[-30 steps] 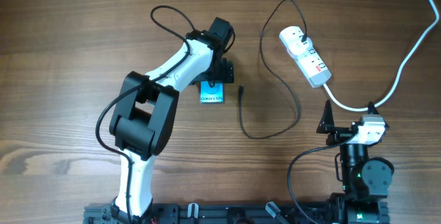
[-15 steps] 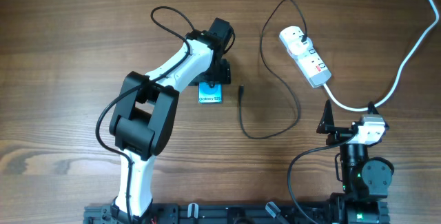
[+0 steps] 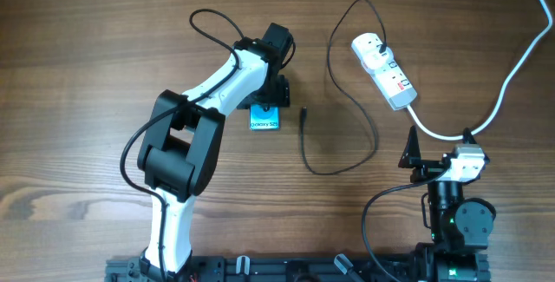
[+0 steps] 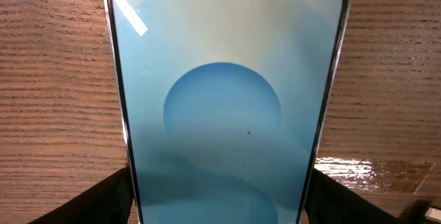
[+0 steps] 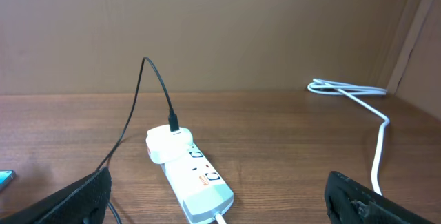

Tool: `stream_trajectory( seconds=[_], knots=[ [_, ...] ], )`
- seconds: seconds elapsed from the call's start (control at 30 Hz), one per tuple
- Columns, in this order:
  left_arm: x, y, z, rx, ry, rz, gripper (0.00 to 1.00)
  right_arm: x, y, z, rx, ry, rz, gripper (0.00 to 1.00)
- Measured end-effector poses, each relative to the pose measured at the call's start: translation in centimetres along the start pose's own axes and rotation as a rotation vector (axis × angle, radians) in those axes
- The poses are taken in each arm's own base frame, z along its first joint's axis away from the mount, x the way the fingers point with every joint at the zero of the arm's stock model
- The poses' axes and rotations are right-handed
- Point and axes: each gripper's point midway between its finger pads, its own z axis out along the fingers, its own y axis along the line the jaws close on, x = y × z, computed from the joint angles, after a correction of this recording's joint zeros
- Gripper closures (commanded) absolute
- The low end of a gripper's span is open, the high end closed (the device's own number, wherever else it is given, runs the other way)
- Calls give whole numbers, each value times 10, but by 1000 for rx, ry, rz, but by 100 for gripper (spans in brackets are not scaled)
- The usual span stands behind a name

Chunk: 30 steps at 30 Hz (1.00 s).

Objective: Plug charger to phone and switch on socket
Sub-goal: 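Lower the left gripper and close it on the phone's sides, then lift the phone off the table with the left gripper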

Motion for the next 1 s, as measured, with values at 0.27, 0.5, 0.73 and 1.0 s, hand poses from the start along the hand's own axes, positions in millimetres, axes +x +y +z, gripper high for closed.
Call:
stream_trajectory(
  seconds=[0.27, 0.5, 0.73, 1.0],
  knots=[
    [0, 0, 0, 0, 2, 1, 22, 0, 0, 0, 0, 0, 0, 0],
    [2, 0, 0, -1, 11, 2, 26, 0, 0, 0, 0, 0, 0, 0],
    [6, 1, 0, -1, 25, 2, 24, 0, 0, 0, 0, 0, 4, 0],
    [17, 6, -5, -19, 74, 3, 24, 0, 0, 0, 0, 0, 4, 0]
  ],
)
